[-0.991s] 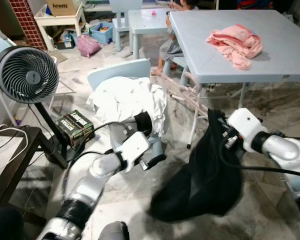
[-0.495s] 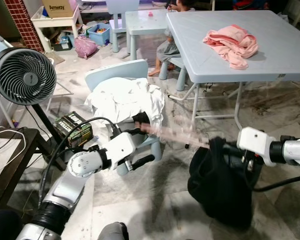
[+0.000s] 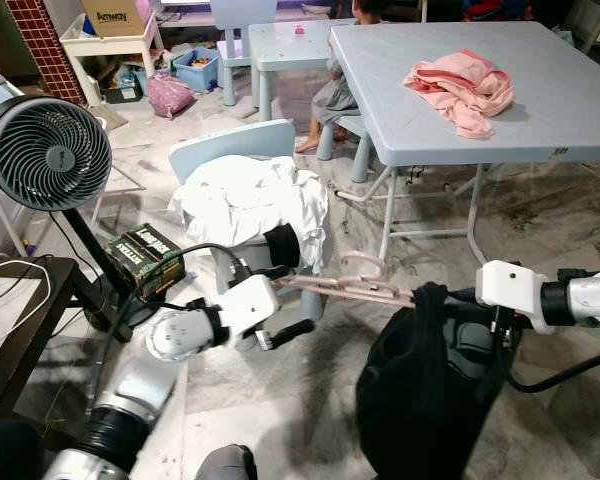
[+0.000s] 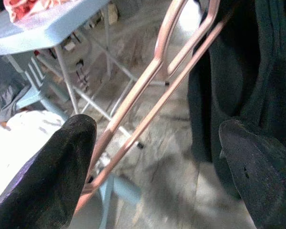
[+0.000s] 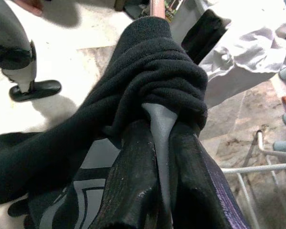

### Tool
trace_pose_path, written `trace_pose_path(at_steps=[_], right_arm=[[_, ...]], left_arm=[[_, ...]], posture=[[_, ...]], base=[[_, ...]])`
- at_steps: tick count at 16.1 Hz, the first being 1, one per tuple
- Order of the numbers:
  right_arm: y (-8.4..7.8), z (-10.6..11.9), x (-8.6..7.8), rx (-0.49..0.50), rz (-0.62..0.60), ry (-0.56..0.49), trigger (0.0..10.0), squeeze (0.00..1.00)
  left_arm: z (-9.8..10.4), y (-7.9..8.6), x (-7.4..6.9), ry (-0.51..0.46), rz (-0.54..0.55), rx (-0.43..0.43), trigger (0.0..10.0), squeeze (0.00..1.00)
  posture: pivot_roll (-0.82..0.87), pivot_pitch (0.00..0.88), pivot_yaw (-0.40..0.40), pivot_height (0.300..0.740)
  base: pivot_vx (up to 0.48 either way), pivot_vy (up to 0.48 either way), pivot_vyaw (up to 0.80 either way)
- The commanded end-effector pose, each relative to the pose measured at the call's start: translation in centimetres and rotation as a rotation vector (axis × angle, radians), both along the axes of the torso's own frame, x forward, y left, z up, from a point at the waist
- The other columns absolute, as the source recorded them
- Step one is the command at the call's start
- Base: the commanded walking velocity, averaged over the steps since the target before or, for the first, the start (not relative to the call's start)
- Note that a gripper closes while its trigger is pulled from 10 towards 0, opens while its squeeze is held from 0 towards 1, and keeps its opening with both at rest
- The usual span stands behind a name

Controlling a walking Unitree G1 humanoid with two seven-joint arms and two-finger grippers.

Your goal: Hang hanger

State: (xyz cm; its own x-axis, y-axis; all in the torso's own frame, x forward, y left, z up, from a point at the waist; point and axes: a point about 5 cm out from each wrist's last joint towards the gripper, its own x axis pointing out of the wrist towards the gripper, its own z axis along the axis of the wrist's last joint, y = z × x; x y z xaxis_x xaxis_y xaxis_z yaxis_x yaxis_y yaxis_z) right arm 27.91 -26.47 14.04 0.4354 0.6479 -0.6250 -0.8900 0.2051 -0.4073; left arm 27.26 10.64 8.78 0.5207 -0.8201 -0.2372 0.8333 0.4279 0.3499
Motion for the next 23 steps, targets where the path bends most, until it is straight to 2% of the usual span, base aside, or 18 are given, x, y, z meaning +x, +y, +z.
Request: trace_pose_path(at_steps=[1, 2, 3, 4, 5, 7, 10, 13, 16, 23], right_arm=[[0.0, 2.0, 1.4, 0.05, -0.065, -0.155, 10.0, 0.0], [0.4, 3.0, 2.3, 0.186, -0.173, -0.285, 10.0, 0.0], [0.5, 3.4, 2.7, 0.254, -0.239, -0.34, 10.0, 0.0], [0.5, 3.5, 2.8, 0.308, -0.278, -0.358, 10.0, 0.0], [0.5, 3.0, 2.7, 0.439, -0.421, -0.407, 10.0, 0.0], [0.3, 1.8, 2.7, 0.569, -0.632, -0.434, 10.0, 0.0], [0.6, 0.7, 2.4, 0.693, -0.846, -0.476, 10.0, 0.0], [1.6, 0.0, 2.2, 0.716, -0.9, -0.49, 10.0, 0.0], [1.8, 0.5, 2.6, 0.727, -0.928, -0.497, 10.0, 0.0], [2.2, 1.4, 3.1, 0.714, -0.9, -0.525, 10.0, 0.0]], left_arm=[[1.3, 0.1, 0.6, -0.04, 0.027, -0.034, 10.0, 0.0], [2.3, 0.3, 1.3, -0.048, 0.097, -0.112, 10.0, 0.0], [2.8, 0.4, 1.6, -0.049, 0.126, -0.144, 10.0, 0.0], [3.1, 0.6, 1.8, -0.059, 0.151, -0.161, 10.0, 0.0], [4.4, 1.5, 2.6, -0.097, 0.279, -0.254, 10.0, 0.0], [5.7, 2.7, 3.3, -0.127, 0.407, -0.372, 10.0, 0.0], [6.1, 3.5, 3.6, -0.118, 0.439, -0.4, 10.0, 0.0], [6.4, 3.0, 3.4, -0.118, 0.429, -0.429, 10.0, 0.0], [6.5, 2.3, 3.3, -0.109, 0.411, -0.431, 10.0, 0.0], [6.3, 2.1, 3.2, -0.096, 0.412, -0.427, 10.0, 0.0]], posture=[[-0.1, 0.012, 0.002, 0.74], [-0.1, 0.009, 0.0, 0.74], [-0.1, 0.007, 0.0, 0.74], [-0.1, 0.007, 0.0, 0.74], [-0.09, 0.003, 0.002, 0.74], [-0.09, 0.0, 0.006, 0.74], [-0.09, 0.0, 0.007, 0.74], [-0.09, 0.0, 0.01, 0.74], [-0.09, 0.0, 0.008, 0.74], [-0.09, 0.0, 0.001, 0.74]], base=[[0.0, 0.0, 0.0], [0.0, 0.0, 0.0], [0.0, 0.0, 0.0], [0.0, 0.0, 0.0], [0.0, 0.0, 0.0], [0.0, 0.0, 0.0], [0.0, 0.0, 0.0], [0.205, 0.0, 0.0], [0.375, 0.0, 0.0], [0.402, 0.0, 0.0]])
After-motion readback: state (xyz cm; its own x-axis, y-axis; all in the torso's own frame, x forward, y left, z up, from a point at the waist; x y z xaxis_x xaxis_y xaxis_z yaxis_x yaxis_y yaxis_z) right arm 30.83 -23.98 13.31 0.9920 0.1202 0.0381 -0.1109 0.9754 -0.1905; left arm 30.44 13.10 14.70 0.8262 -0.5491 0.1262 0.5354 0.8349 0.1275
